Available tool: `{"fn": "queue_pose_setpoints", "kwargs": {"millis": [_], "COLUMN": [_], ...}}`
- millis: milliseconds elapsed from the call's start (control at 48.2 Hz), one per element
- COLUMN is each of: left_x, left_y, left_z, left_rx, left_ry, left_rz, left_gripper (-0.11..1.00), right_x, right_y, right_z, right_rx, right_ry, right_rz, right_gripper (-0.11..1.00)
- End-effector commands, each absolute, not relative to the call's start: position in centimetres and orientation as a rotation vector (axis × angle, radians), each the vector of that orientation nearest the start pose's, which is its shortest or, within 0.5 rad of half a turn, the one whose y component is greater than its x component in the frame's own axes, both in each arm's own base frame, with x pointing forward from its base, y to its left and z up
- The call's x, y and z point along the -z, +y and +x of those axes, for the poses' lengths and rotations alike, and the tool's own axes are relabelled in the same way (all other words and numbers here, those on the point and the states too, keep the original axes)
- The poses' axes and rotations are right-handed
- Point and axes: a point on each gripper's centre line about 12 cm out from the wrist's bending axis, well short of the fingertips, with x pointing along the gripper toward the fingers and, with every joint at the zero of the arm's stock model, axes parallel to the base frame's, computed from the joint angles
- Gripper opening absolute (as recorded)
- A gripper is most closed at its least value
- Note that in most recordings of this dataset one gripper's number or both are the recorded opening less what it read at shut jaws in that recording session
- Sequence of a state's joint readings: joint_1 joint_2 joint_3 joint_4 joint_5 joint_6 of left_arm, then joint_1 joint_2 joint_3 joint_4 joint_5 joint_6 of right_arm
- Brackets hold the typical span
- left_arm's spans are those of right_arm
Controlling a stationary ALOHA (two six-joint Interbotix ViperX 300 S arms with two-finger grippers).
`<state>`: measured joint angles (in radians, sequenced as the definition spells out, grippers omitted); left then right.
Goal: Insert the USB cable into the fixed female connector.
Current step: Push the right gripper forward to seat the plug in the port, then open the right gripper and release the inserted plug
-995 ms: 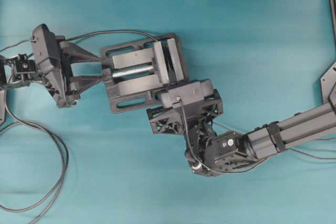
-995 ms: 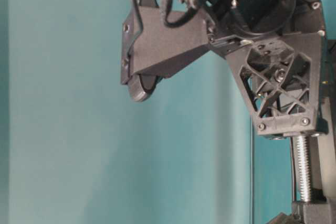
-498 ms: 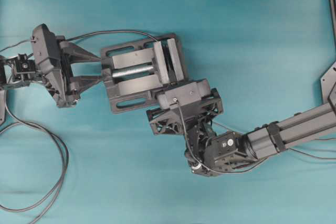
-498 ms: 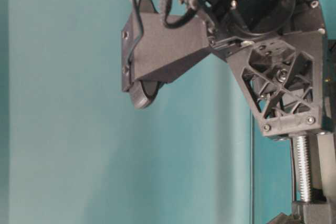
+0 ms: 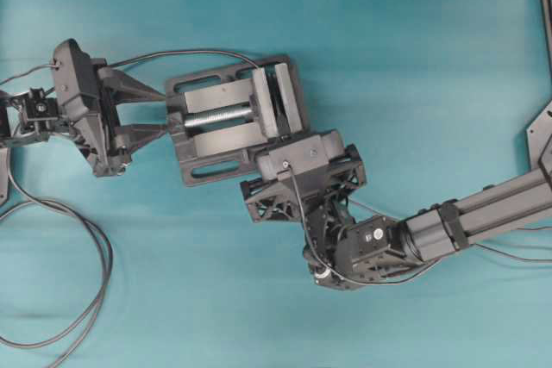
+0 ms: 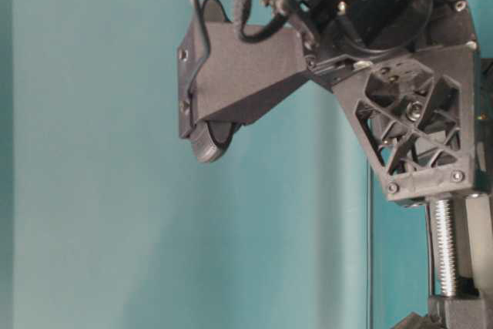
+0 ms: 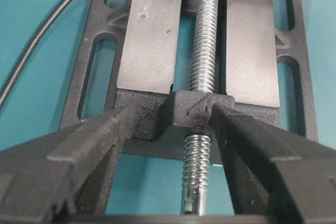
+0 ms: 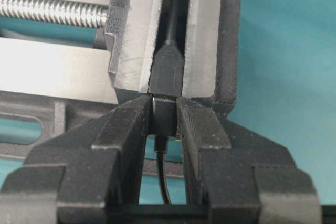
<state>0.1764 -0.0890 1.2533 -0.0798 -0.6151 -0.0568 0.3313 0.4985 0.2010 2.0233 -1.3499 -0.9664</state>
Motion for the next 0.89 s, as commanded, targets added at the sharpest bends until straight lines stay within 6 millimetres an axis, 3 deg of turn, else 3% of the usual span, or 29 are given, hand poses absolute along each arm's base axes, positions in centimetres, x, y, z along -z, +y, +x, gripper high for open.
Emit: {"fn": "queue_pose_setpoints", "kwargs": {"millis": [0, 560, 746, 871], "left_x": [-8.5, -8.5, -8.5, -8.5], "left_y": [5.1, 5.1, 5.1, 5.1], "left_z": [23.7, 23.7, 23.7, 23.6], "left_rx": [-0.264, -0.265, -0.266, -0.266], "left_ry": [0.586, 0.586, 0.587, 0.588], "left_rz": [-0.155, -0.158, -0.159, -0.160], "left_gripper": [0.77, 0.78, 0.77, 0.77], "right_x": [-12.5, -12.5, -12.6, -12.6], "right_y": [0.6, 1.6, 1.7, 1.7], "right_z": [42.8, 42.8, 42.9, 42.8], "right_rx": [1.375, 1.351, 1.351, 1.352], "right_ry": [0.420, 0.422, 0.418, 0.419], "right_rz": [0.277, 0.271, 0.276, 0.277], "right_gripper": [0.21, 0.21, 0.42, 0.47]}}
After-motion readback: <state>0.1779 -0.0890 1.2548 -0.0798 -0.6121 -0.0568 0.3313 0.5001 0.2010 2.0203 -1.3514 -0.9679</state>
